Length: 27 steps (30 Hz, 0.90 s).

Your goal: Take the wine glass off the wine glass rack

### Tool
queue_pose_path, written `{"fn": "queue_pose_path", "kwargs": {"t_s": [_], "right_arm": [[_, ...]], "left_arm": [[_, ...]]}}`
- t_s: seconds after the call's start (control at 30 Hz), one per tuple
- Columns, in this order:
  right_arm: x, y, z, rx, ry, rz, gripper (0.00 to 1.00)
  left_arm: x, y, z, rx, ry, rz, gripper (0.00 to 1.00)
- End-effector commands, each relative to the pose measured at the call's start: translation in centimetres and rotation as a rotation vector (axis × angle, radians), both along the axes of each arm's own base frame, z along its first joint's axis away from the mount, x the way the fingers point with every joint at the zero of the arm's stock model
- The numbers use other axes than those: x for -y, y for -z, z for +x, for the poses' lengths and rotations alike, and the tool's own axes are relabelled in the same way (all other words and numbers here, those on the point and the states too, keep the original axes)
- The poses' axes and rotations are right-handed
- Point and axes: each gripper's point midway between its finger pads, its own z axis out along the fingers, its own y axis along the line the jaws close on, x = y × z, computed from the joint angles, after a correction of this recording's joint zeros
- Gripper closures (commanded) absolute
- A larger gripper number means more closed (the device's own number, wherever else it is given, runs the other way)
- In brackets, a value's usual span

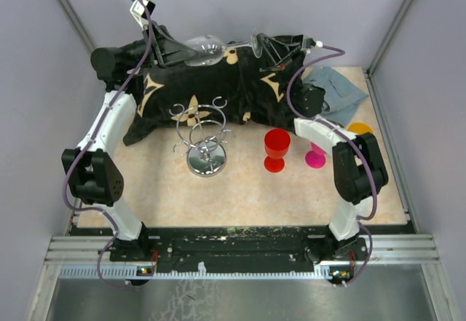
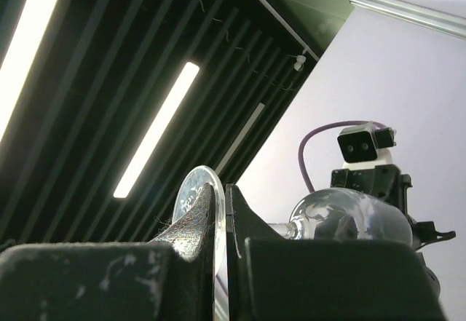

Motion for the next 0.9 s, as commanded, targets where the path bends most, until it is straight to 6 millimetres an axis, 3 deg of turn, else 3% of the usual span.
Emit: {"fn": "queue_pose_path", "kwargs": {"t_s": [0.0, 0.27, 0.47, 0.6, 0.87], "right_arm": [[0.0, -0.1, -2.5, 0.126, -0.011, 0.038, 1.00], [-0.5, 1.1, -2.4, 0.138, -0.051, 0.033, 1.00], [-2.5, 1.0, -2.9, 0.219, -0.131, -0.038, 1.00], [-2.7, 1.0, -2.8, 0.231, -0.146, -0.051, 1.00], [-2.1, 2.7, -2.6, 0.209, -0.125, -0.116, 0.59]], "left_arm": [[0.1, -2.6, -3.2, 0.113, 0.016, -0.018, 0.71], [0.3, -2.9, -3.4, 0.119, 0.011, -0.014, 0.98], [0.4, -3.3, -4.4, 0.162, 0.015, -0.006, 1.00], [0.3, -3.1, -4.6, 0.185, 0.011, 0.011, 1.00], [-0.2, -4.4, -4.8, 0.274, -0.023, 0.020, 1.00]]}}
